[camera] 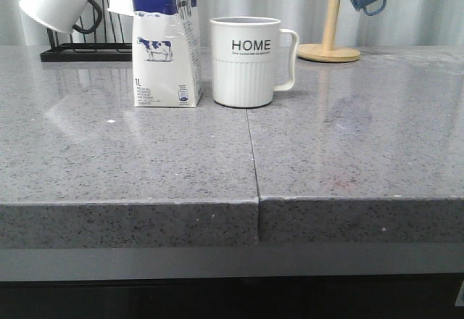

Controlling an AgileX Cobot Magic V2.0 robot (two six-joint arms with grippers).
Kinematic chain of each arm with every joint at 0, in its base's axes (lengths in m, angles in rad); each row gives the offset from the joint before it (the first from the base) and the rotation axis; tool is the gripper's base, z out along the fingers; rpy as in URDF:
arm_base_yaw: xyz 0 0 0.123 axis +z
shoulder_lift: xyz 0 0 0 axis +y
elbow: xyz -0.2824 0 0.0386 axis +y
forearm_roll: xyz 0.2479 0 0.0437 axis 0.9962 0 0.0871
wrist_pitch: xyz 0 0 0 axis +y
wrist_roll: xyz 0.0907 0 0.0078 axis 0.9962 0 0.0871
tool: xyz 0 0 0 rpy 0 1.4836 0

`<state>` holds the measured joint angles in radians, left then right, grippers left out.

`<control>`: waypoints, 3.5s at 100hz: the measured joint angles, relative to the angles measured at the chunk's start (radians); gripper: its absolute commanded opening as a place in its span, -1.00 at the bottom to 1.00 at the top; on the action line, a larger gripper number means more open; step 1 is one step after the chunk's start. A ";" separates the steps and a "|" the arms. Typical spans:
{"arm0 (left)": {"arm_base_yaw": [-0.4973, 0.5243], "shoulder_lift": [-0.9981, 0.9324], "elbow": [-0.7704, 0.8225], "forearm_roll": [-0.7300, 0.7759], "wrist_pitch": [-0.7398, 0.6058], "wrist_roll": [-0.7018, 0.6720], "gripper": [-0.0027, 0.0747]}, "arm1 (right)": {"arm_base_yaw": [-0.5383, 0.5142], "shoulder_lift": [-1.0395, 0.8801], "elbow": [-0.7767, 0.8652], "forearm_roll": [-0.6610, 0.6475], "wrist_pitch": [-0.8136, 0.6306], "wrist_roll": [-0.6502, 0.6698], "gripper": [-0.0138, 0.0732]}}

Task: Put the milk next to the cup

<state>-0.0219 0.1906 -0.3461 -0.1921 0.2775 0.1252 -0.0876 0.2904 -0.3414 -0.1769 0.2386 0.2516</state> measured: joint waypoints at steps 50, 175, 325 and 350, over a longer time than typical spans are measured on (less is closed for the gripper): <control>0.000 0.000 0.000 -0.002 -0.004 0.000 -0.98 | 0.000 0.000 0.000 0.000 0.000 0.000 -0.96; 0.000 -0.196 0.323 0.280 -0.054 -0.207 -0.98 | 0.000 0.000 0.000 0.000 -0.002 0.000 -0.96; 0.000 -0.196 0.339 0.281 -0.239 -0.209 -0.98 | 0.000 0.000 0.000 0.000 -0.002 0.000 -0.96; 0.000 -0.196 0.339 0.281 -0.239 -0.209 -0.99 | 0.000 0.000 0.000 -0.025 -0.002 -0.009 -0.96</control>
<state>-0.0219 -0.0054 -0.0068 0.0886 0.0385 -0.0838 -0.0876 0.2904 -0.3414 -0.2018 0.2370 0.2425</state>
